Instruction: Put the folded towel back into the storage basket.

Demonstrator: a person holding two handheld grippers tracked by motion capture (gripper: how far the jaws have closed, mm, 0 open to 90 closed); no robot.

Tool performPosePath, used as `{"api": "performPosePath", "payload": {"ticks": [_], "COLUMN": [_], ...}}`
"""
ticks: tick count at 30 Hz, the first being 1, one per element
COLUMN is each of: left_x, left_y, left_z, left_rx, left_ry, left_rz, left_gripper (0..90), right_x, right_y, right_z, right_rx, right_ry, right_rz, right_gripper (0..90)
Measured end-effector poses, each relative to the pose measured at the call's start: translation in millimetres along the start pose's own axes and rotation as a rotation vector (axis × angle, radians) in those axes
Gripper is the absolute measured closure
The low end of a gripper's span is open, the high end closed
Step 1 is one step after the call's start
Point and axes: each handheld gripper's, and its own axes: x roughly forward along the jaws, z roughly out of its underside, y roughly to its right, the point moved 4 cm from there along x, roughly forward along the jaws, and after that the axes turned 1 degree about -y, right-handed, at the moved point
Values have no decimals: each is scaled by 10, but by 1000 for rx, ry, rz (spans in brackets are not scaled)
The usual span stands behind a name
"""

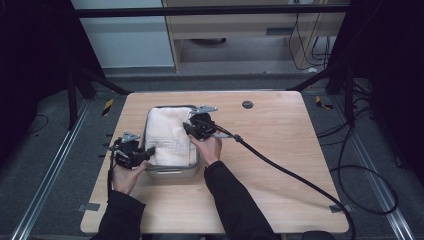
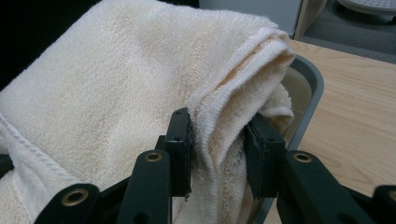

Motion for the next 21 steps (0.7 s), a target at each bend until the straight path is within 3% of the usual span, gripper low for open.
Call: {"api": "performPosePath", "payload": {"ticks": [13, 17, 19, 21], "left_x": [-28, -50, -122, -147], "left_y": [14, 19, 21, 20], "left_z": [-27, -49, -87, -99], "left_rx": [17, 8, 6, 7], "left_ry": [3, 39, 81, 96], "left_rz": [-19, -22, -20, -23], "left_gripper": [646, 583, 578, 570], "right_x": [26, 30, 6, -13], "right_y": [17, 19, 24, 19], "right_z": [26, 38, 15, -3], "right_rx": [-23, -49, -82, -83], "right_ry": [-17, -24, 5, 13], "right_rz": [13, 23, 26, 21], "right_gripper": [622, 600, 570, 561]}}
